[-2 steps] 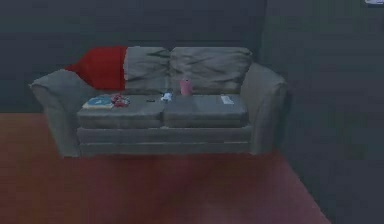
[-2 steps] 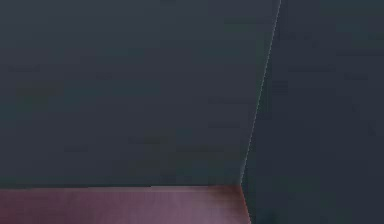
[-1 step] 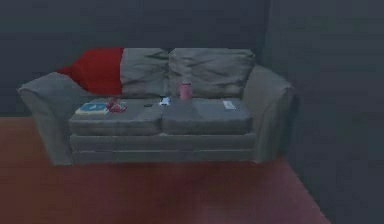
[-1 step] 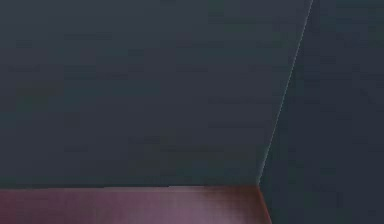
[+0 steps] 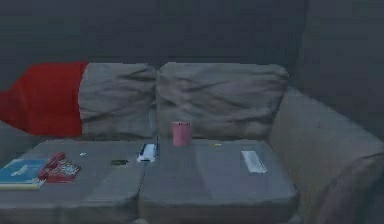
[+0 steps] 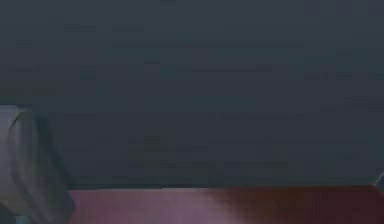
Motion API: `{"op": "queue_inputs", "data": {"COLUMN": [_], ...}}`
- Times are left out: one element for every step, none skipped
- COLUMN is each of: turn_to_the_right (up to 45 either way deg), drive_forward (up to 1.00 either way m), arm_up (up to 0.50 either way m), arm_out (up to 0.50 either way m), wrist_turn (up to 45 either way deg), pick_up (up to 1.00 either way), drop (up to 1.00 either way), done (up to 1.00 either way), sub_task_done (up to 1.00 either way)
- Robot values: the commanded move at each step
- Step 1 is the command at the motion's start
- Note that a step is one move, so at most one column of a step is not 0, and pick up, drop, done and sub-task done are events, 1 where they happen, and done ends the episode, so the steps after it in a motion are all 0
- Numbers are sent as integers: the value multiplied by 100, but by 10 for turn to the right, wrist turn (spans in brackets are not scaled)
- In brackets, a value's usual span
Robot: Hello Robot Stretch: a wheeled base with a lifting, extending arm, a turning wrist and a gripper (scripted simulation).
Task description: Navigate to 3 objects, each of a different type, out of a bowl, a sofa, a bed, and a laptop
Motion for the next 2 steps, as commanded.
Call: {"op": "queue_inputs", "data": {"turn_to_the_right": [-210, -30], "drive_forward": [0, 0], "arm_up": [0, 0], "arm_out": [0, 0], "wrist_turn": [0, 0], "pick_up": [0, 0], "drop": [0, 0], "done": [0, 0], "sub_task_done": [0, 0]}}
